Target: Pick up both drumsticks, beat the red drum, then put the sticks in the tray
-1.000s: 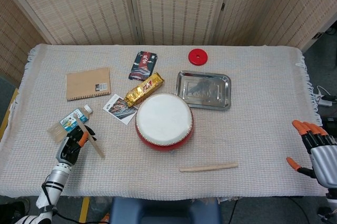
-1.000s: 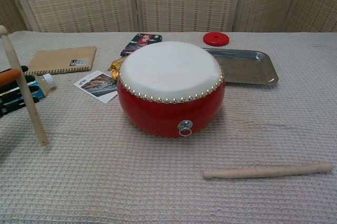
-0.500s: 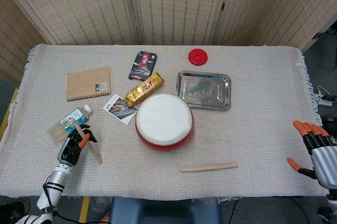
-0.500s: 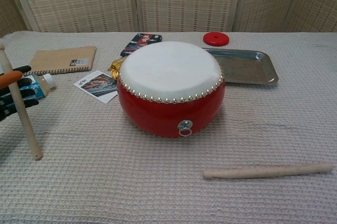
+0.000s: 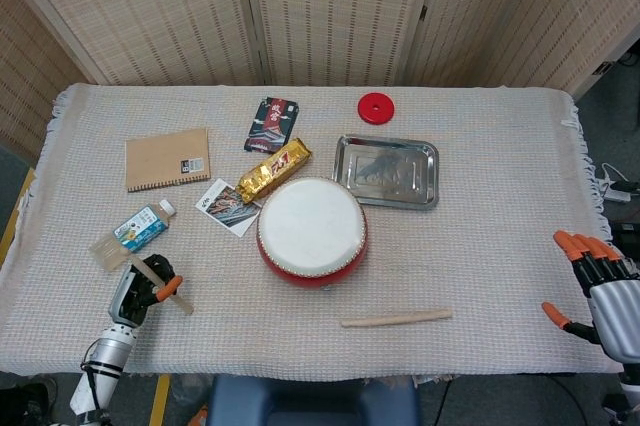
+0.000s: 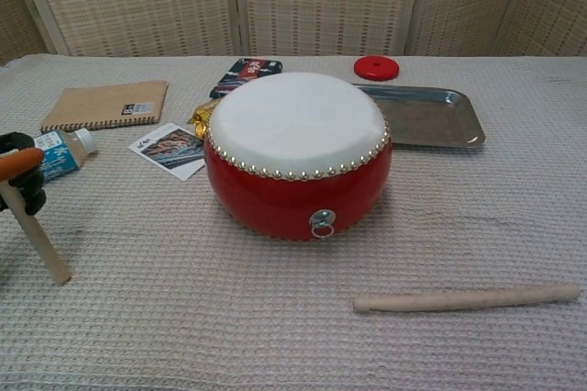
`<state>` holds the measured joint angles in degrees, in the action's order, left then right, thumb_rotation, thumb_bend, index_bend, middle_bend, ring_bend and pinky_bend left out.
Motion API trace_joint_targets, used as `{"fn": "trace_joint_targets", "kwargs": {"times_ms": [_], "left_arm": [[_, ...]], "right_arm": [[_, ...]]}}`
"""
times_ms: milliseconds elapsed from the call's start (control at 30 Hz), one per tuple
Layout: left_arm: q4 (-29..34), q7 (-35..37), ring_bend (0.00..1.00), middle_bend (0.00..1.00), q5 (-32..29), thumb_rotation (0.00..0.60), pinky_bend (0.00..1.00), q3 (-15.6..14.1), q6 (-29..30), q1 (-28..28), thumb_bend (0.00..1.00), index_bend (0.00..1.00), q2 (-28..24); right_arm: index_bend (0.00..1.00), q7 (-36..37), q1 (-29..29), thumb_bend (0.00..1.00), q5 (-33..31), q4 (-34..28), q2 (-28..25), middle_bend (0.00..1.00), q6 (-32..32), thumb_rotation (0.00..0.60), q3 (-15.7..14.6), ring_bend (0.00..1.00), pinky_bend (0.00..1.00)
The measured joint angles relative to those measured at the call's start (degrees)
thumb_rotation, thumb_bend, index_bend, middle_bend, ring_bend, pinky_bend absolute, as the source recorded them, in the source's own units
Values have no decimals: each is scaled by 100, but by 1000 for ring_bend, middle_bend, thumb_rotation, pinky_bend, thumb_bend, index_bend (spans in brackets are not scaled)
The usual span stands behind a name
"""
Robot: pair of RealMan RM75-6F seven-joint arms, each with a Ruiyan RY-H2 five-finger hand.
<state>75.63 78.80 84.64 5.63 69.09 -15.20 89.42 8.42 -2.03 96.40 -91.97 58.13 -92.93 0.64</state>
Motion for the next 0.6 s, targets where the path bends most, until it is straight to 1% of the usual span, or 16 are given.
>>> {"fn": "trace_joint_targets", "kwargs": {"times_ms": [133, 400, 600], "left_arm": [[-80, -148, 728, 815, 15, 600, 727, -66, 106, 48, 249, 674, 58], [-306, -359, 746, 837, 73, 600, 738, -201, 145, 65, 249, 710, 199], [-583, -520, 769, 864, 171, 600, 741, -340, 195, 79, 247, 760, 361]], "right_arm": [[0, -47, 9, 122, 27, -47, -7, 97, -29, 600, 0, 0, 148], [0, -111, 41, 122, 57, -106, -3, 97, -76, 600, -7, 0, 148], [0, -150, 66, 121, 47, -134, -3, 97, -94, 600, -10, 0, 148]]}}
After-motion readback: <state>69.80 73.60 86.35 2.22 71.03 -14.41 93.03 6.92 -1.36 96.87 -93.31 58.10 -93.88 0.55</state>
